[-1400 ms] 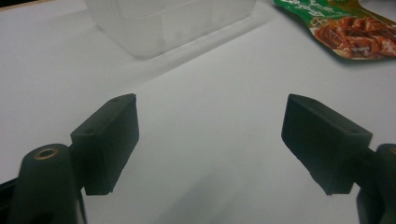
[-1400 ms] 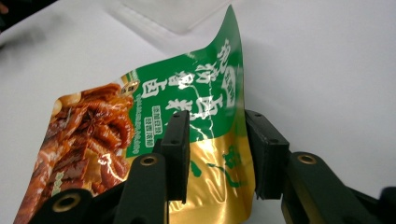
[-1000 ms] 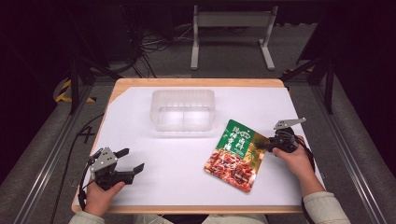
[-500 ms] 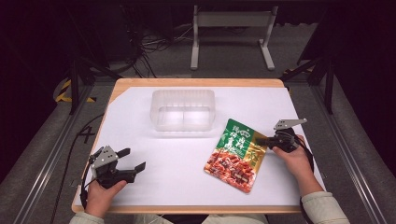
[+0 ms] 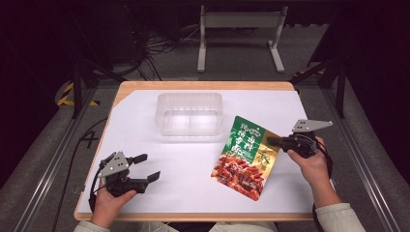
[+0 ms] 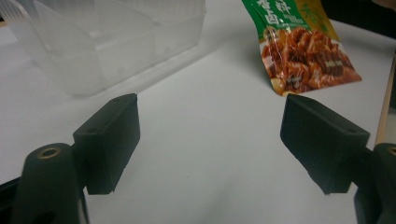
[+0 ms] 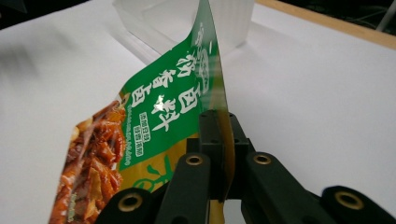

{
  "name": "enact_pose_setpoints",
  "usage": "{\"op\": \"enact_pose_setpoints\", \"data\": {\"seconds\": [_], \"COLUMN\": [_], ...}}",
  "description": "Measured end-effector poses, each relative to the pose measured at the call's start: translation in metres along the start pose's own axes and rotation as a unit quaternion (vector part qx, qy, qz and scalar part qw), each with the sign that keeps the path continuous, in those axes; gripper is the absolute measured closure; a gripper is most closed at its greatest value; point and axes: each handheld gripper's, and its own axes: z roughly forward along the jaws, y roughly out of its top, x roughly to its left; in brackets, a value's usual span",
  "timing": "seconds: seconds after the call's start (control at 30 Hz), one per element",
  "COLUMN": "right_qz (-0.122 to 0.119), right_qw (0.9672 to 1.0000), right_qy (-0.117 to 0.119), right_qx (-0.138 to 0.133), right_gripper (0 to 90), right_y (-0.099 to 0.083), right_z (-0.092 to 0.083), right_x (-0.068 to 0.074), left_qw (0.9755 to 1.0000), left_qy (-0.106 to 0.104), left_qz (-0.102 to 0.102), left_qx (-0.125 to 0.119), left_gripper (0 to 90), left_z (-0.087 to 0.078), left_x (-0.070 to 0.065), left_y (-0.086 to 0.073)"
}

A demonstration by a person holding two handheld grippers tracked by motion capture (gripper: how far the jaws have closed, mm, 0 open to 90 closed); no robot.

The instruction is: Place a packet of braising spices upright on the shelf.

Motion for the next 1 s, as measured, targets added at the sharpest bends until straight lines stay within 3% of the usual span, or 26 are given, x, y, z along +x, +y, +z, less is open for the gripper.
{"op": "enact_pose_setpoints", "data": {"seconds": [0.1, 0.33, 0.7, 1.0], "right_qz": [-0.01, -0.03, -0.077, -0.11], "right_qw": [0.9999, 0.999, 0.9945, 0.9899], "right_qy": [0.003, 0.012, 0.04, 0.048], "right_qx": [-0.01, -0.03, -0.058, -0.075], "right_gripper": [90.0, 90.0, 90.0, 90.0], "right_y": [0.007, 0.024, 0.05, 0.065], "right_z": [-0.007, -0.022, -0.036, -0.039], "right_x": [0.008, 0.031, 0.071, 0.096], "left_qw": [0.9997, 0.9993, 0.9996, 0.9996], "left_qy": [0.011, 0.026, 0.021, -0.001], "left_qz": [-0.009, -0.008, 0.0, 0.01], "left_qx": [-0.018, -0.025, -0.021, -0.028], "left_gripper": [26.1, 27.1, 21.6, 21.7], "left_z": [-0.003, -0.001, 0.011, 0.022], "left_x": [0.0, -0.004, -0.013, -0.024], "left_y": [0.004, 0.015, 0.031, 0.043]}}
